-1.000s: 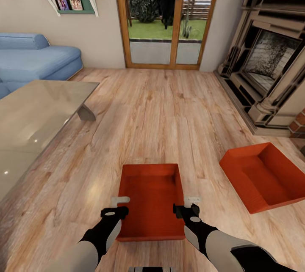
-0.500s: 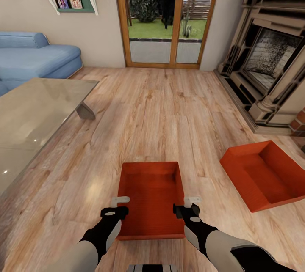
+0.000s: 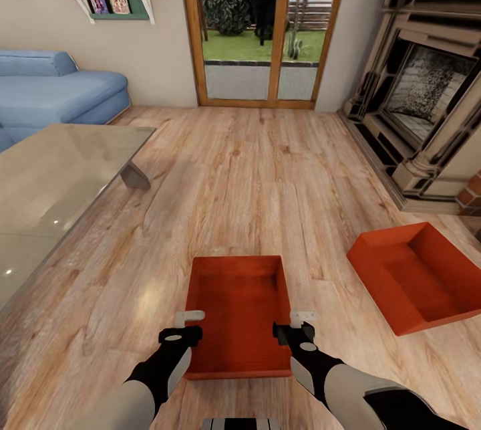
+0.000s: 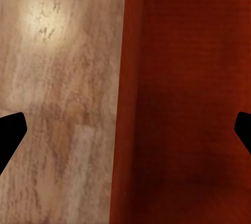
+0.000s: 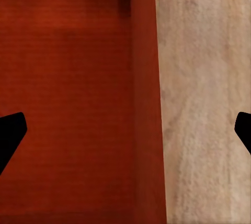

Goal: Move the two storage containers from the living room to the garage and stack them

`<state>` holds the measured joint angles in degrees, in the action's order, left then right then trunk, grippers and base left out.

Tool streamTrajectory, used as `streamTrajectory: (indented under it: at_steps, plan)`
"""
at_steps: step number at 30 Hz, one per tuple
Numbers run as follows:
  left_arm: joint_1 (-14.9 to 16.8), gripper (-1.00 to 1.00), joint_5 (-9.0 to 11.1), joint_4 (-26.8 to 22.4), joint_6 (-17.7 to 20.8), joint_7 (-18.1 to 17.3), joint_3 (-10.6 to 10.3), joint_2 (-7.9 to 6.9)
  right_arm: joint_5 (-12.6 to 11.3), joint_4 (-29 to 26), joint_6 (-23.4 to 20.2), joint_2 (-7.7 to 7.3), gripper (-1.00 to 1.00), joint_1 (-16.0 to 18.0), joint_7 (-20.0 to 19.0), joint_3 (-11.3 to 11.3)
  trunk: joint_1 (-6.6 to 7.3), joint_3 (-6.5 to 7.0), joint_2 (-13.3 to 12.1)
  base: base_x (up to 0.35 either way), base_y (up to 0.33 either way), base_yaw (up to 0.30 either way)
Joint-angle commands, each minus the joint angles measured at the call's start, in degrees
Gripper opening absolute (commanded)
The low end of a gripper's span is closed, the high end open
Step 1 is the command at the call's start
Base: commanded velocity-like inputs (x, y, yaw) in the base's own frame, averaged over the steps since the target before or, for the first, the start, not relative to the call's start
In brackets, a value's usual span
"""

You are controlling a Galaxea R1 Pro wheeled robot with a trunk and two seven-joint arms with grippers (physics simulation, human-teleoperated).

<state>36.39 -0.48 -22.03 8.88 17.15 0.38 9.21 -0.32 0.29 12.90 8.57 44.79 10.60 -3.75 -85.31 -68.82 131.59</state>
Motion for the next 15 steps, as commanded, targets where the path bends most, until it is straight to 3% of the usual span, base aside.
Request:
streamTrajectory:
  at_steps: [1, 15]
  plan:
    - [0.0, 1.0, -0.05, -0.12, 0.35, 0.16, 0.04, 0.02, -0.03, 0.07, 0.11, 0.01, 1.0, 0.04, 0.29, -0.38, 0.01, -0.04, 0.02, 0.0, 0.0, 0.0]
    - [0.0, 1.0, -0.05, -0.2, 0.35, 0.16, -0.03, 0.02, -0.03, 0.07, 0.19, -0.1, 1.0, 0.04, 0.31, -0.3, 0.01, -0.04, 0.02, 0.0, 0.0, 0.0]
